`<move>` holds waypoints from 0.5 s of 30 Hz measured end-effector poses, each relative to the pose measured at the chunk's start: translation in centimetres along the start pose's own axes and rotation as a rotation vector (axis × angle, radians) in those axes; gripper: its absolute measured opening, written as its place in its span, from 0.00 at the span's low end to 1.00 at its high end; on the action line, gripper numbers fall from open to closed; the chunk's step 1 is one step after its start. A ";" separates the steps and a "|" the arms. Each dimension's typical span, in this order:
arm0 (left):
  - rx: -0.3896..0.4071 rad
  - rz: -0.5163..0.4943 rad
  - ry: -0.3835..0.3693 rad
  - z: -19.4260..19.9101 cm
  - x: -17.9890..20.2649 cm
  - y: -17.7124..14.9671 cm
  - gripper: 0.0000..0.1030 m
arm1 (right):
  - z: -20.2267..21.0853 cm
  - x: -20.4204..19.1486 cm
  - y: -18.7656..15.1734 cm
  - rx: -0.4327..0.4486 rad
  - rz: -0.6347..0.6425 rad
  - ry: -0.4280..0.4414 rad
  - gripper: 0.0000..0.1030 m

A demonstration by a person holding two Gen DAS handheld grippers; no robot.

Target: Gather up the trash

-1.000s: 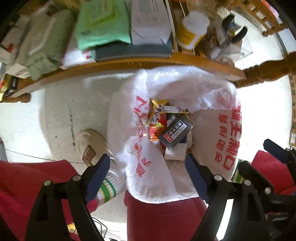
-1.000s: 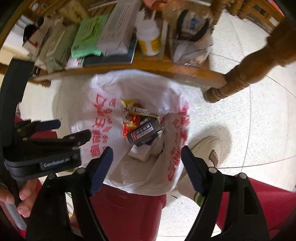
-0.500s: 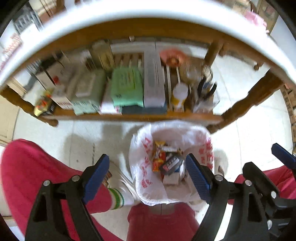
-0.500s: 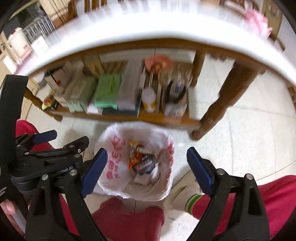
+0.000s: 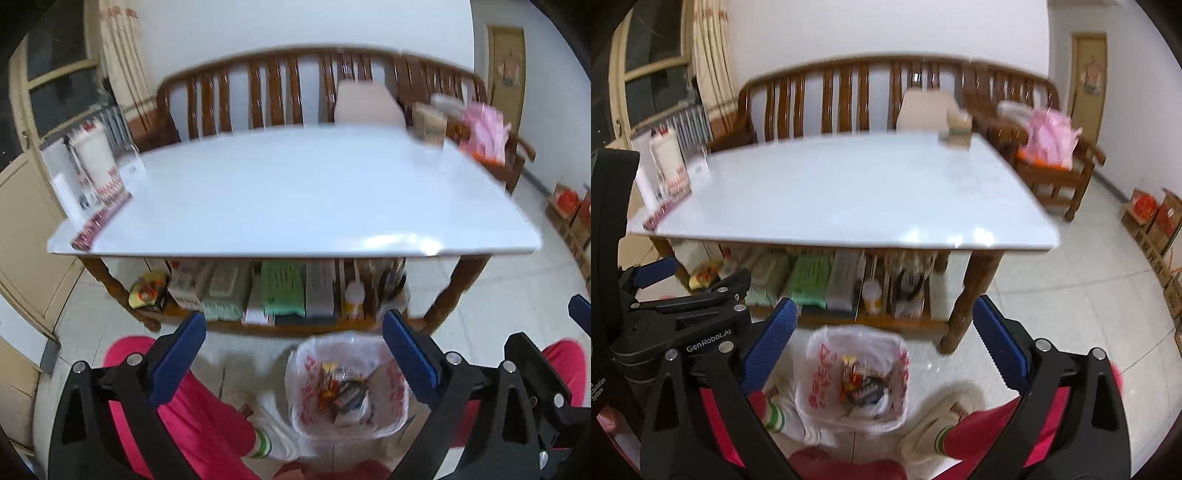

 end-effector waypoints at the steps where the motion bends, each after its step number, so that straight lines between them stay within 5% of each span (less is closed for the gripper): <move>1: 0.034 0.012 -0.004 1.3 -0.2 0.7 0.92 | 0.8 0.0 0.6 0.028 -0.001 -0.004 0.93; 15: 0.291 0.075 -0.012 12.5 -1.6 5.6 0.92 | 12.4 0.0 6.9 0.349 0.002 -0.048 0.93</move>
Point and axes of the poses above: each gripper's, at about its wrist camera, not at the fingertips, and z roughly against the way its jaws point, x to its right, y to its top, the point moved 9 cm from there along -z, roughly the way its jaws point, and after that the axes turned 1 degree about -y, right-handed, at the moved point
